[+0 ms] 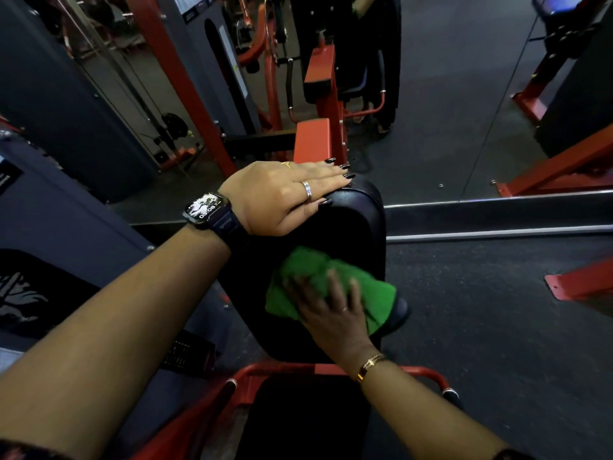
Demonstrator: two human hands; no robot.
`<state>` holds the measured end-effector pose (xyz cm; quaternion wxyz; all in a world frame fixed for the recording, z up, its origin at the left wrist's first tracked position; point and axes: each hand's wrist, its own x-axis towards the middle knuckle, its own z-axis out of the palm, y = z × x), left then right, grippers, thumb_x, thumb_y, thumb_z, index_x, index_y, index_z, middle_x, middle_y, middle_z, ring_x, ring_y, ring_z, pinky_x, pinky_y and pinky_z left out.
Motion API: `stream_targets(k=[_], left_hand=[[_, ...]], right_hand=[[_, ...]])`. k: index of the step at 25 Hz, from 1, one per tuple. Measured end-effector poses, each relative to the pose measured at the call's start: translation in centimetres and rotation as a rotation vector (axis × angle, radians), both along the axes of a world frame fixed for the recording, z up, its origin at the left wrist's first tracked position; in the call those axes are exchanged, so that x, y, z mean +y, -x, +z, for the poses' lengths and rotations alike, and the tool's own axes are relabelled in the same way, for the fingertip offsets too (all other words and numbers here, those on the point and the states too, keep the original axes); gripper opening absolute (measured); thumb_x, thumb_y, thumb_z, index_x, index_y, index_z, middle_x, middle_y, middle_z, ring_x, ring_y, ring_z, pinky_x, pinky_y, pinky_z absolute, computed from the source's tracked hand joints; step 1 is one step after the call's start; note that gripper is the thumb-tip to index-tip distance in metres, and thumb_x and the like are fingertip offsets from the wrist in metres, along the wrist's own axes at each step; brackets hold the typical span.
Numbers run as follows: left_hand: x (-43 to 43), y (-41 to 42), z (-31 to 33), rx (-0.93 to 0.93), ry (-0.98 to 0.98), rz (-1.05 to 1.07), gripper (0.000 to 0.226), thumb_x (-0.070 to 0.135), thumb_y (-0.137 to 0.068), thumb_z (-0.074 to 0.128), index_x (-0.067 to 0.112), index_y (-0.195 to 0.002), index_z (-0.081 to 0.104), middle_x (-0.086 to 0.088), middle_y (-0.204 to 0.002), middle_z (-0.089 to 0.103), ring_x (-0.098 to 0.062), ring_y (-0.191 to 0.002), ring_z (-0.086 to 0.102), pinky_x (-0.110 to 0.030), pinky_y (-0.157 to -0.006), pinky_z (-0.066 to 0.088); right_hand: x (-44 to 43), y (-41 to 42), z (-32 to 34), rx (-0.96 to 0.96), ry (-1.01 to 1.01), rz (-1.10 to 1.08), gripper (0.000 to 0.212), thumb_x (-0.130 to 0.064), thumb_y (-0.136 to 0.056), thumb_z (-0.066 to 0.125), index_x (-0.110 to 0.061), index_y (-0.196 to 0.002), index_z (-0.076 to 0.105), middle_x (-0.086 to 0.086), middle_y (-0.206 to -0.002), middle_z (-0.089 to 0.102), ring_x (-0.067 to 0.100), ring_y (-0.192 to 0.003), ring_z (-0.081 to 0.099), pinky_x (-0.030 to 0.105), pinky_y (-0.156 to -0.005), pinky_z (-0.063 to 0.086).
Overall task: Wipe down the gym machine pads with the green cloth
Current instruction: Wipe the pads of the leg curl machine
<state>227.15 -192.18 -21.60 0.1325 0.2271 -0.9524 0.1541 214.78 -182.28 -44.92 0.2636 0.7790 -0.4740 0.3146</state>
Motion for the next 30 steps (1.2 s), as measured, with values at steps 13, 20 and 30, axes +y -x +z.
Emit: stream_targets(k=[13, 20, 30], left_hand=[[1.3, -6.3, -1.9, 0.422, -0.048, 0.156, 0.026, 0.016, -0.091, 0.052, 0.012, -0.113, 0.066, 0.002, -0.118, 0.063, -0.012, -0.112, 0.059, -0.033, -0.094, 0.049], [1.9, -8.1, -4.3, 0.625, 0.033, 0.228, 0.024, 0.012, -0.088, 0.054, 0.002, -0.103, 0.069, -0.011, -0.110, 0.067, -0.021, -0.109, 0.061, -0.033, -0.095, 0.047], [1.9, -9.1, -6.3, 1.091, -0.153, 0.269, 0.016, 0.007, -0.087, 0.060, 0.005, -0.100, 0.070, -0.007, -0.105, 0.069, -0.018, -0.111, 0.062, -0.037, -0.098, 0.046]], right_hand=[[-2.2, 0.2, 11.0, -0.199, 0.104, -0.258, 0.076, -0.052, -0.081, 0.050, -0.032, -0.148, 0.021, -0.007, -0.155, 0.016, 0.036, -0.140, 0.019, 0.049, -0.109, 0.023], [-5.0, -0.5, 18.7, -0.146, -0.028, -0.063, 0.065, -0.057, -0.075, 0.047, -0.026, -0.133, 0.052, -0.006, -0.135, 0.055, 0.032, -0.131, 0.042, 0.048, -0.103, 0.029], [-3.4, -1.2, 13.9, -0.066, 0.167, -0.169, 0.062, -0.055, -0.085, 0.044, -0.030, -0.141, 0.041, -0.010, -0.146, 0.042, 0.033, -0.135, 0.029, 0.046, -0.104, 0.025]])
